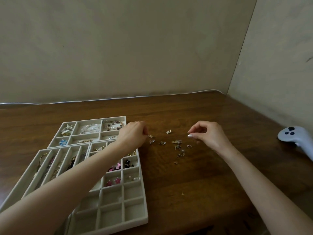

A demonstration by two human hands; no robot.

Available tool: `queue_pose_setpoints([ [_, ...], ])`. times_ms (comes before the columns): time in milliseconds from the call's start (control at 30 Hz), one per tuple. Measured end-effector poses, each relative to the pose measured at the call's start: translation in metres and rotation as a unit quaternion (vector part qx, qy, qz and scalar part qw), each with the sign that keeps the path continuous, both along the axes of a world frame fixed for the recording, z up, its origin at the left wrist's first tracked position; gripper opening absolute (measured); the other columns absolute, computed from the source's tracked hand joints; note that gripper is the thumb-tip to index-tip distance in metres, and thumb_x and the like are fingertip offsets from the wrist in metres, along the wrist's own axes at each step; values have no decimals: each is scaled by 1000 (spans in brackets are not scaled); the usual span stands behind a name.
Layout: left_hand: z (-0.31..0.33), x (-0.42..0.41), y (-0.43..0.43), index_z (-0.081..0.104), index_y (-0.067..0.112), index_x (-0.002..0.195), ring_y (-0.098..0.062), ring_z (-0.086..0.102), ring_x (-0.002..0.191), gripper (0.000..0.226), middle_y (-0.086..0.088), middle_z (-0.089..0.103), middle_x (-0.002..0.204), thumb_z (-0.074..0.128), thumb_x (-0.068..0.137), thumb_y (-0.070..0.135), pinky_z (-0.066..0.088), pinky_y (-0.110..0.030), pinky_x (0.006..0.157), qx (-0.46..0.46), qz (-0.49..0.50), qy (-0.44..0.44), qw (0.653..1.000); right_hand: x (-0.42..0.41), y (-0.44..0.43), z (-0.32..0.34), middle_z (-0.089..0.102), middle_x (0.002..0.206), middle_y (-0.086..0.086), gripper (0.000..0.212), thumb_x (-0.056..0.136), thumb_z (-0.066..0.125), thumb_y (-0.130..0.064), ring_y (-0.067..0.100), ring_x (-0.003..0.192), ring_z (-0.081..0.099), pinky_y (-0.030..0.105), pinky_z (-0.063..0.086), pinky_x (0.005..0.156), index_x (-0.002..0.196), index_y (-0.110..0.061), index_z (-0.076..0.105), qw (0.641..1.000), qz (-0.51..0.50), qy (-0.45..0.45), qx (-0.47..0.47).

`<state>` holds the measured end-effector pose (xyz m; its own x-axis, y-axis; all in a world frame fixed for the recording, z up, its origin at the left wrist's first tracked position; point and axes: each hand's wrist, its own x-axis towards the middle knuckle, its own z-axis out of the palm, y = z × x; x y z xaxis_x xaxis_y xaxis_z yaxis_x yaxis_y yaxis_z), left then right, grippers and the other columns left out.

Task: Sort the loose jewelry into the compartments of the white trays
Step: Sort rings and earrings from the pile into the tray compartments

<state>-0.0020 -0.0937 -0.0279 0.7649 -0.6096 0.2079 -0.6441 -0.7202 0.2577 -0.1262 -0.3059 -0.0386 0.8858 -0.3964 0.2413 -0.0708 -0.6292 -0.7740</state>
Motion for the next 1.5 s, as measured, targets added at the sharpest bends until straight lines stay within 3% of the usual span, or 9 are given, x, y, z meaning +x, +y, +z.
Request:
queue_pose_setpoints([
  [267,-15,-14,-23,61,22,92,-7,52,88,9,10,59,92,64,85,27,43,-20,72,-47,-155,6,987,3,-2,-15,66,81,-5,8,84,69,-13,8,73,62,17,50,62,85,-21,67,998,-25,-50,-9],
  [533,-17,-25,-56,55,24,112,-11,48,101,29,5,53,107,61,86,36,46,-25,79,18,-211,6,977,0,-2,-16,62,86,-13,7,85,68,-14,0,80,58,8,46,63,90,-20,68,996,-38,-39,-64],
  [767,-16,-17,-42,57,27,110,-8,47,103,24,10,56,107,62,86,26,40,-22,82,37,-210,8,977,1,-1,-16,60,82,-13,8,84,69,-14,1,74,57,8,43,60,88,-20,67,997,-23,-42,-64],
  [867,-12,-14,-38,55,27,113,2,44,90,31,17,56,95,64,85,19,36,-19,79,34,-202,49,978,1,-1,-16,60,81,-13,8,84,69,-14,1,73,56,9,42,60,88,-20,67,997,-19,-42,-62],
  [1033,-6,-11,-39,54,22,114,-2,59,88,33,11,67,97,55,87,3,49,-24,78,5,-180,100,979,0,-3,-17,60,83,-14,8,85,68,-13,1,74,57,7,44,60,88,-21,66,997,-20,-41,-66],
  [1200,-5,-10,-41,57,21,110,-4,57,83,22,9,64,98,58,89,21,50,-22,74,-24,-158,85,984,0,-3,-17,60,81,-14,8,85,68,-11,0,70,55,6,43,60,89,-18,68,997,-17,-42,-66],
  [1300,-6,-10,-41,59,23,102,-6,54,88,25,10,60,98,66,82,37,45,-21,73,31,-163,62,984,1,-3,-18,60,81,-12,8,84,69,-13,1,69,55,8,42,58,89,-18,68,997,-17,-38,-66],
  [1400,-12,-11,-42,60,26,97,-8,51,98,20,9,57,101,64,83,40,43,-23,78,65,-173,39,982,2,-4,-19,62,82,-10,7,84,70,-13,2,70,56,11,42,61,89,-18,68,997,-13,-35,-60],
  [1500,-12,-11,-46,59,25,97,-9,50,101,15,7,57,105,61,86,34,44,-25,81,10,-156,20,987,2,-4,-18,60,82,-12,8,85,68,-13,1,70,55,11,42,61,91,-18,68,997,-9,-33,-63],
])
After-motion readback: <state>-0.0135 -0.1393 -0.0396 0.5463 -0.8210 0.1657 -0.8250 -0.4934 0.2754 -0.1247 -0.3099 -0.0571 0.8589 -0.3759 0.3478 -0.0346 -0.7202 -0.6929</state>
